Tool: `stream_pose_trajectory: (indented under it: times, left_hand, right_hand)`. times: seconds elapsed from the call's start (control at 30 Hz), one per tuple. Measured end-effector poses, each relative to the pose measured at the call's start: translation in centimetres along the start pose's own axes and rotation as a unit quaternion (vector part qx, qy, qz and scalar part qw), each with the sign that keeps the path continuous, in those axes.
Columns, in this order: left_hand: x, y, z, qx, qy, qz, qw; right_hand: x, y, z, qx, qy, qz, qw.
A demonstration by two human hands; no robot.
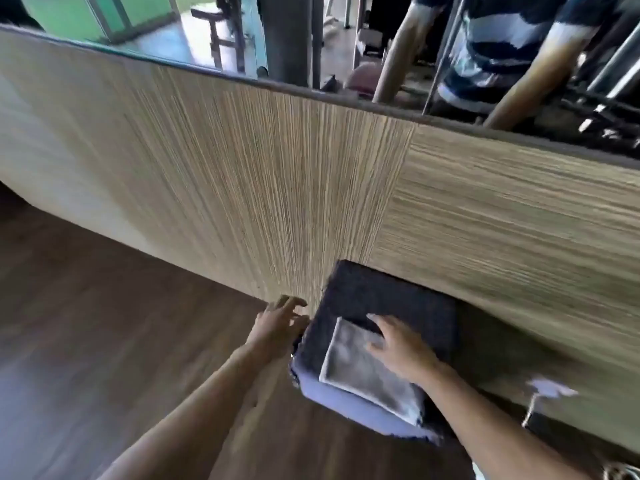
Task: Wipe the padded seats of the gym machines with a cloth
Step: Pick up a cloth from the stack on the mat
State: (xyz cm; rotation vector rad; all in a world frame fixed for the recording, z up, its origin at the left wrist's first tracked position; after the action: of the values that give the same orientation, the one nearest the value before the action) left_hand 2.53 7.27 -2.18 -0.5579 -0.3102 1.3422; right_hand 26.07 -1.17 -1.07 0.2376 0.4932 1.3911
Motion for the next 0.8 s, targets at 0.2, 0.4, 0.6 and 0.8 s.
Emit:
stream_pose_trajectory:
  times: [0.2, 0.4, 0.6, 0.8]
  left_hand:
    - [-1.1, 0.1, -9.2, 0.065, 0.044, -0.062, 0.995]
    - [-3.0, 0.2, -11.8, 0.112, 0.011, -0.059, 0.992]
    - [-2.9, 0.6, -12.1, 0.132, 0.006, -0.067, 0.989]
    - [-3.0, -0.7, -12.1, 0.169, -0.027, -0.091, 0.981]
  right_hand:
    - [-1.5, -3.7, -5.2, -0.112, -0.033, 0.044, 0.992]
    - [-1.4, -5.9, -5.2, -0.096, -0.057, 0.036, 0.993]
    - [-1.7, -8.3, -2.5, 0.04, -0.066, -0.007, 0.997]
    - [-2.3, -10.9, -2.0, -0.097, -0.117, 0.012, 0.988]
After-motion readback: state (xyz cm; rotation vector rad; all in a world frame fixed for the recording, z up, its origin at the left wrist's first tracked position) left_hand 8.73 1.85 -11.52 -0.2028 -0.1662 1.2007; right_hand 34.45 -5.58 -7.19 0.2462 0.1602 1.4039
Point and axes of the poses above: each hand's wrist, its own x-axis towards the middle knuckle, its own z-axis out of the back of the hand, y = z × x, the point moved 8 cm from there along x, towards the middle knuckle, and after that the axes turned 12 degrees about -y, right-handed, at the moved point
